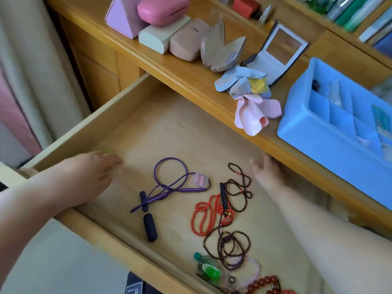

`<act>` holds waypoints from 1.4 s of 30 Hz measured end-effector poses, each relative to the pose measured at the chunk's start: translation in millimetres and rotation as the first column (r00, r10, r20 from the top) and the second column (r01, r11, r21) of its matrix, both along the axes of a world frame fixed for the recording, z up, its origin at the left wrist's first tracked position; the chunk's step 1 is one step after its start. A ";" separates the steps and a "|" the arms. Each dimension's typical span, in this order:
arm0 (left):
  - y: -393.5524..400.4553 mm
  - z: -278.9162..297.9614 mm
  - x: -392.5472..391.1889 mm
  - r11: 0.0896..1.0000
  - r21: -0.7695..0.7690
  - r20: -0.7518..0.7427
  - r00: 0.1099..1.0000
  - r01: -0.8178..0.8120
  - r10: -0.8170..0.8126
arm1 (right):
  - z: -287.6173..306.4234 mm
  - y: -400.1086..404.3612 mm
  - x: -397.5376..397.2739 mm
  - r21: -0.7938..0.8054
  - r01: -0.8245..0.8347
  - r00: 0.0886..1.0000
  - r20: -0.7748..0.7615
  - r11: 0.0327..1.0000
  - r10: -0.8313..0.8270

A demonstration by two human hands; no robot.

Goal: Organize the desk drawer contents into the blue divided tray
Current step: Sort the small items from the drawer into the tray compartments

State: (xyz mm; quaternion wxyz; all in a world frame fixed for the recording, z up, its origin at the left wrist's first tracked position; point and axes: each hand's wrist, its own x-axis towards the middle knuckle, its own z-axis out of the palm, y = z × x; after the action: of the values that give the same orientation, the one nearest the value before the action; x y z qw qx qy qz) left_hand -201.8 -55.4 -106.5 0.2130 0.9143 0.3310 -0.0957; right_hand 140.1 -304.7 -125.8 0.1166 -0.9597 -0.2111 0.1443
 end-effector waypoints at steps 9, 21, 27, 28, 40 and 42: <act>19.9 -12.1 -9.3 0.994 0.023 0.222 0.970 -0.106 0.098 | -6.4 94.6 -15.1 0.048 -0.005 0.997 0.071 0.999 0.001; 18.2 -0.2 -0.2 0.984 0.079 0.169 0.975 -0.158 0.143 | -7.1 177.2 -71.3 0.055 -0.530 0.848 0.013 0.846 0.530; 14.1 8.4 5.3 0.985 0.121 -0.093 0.987 -0.123 0.134 | 0.9 86.7 -87.4 0.010 -0.671 0.739 -0.070 0.742 0.670; 13.3 9.7 6.1 0.985 0.123 -0.116 0.984 -0.119 0.134 | 2.2 75.1 -88.1 0.014 -0.680 0.729 -0.090 0.733 0.679; -12.7 2.3 38.8 0.977 0.124 -0.308 0.929 -0.175 0.206 | -3.4 -55.2 -90.5 0.008 -0.561 0.821 -0.128 0.828 0.557; -30.3 2.4 48.9 0.985 0.101 -0.284 0.944 -0.142 0.166 | -2.1 -71.0 -94.0 0.046 -0.568 0.813 -0.128 0.822 0.569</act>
State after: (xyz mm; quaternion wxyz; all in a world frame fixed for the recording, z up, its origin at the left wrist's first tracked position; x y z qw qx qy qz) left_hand -152.9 -85.7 -104.1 0.1325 0.8692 0.4327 -0.1994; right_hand 46.1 -375.7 -127.9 0.0848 -0.8406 -0.4798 0.2368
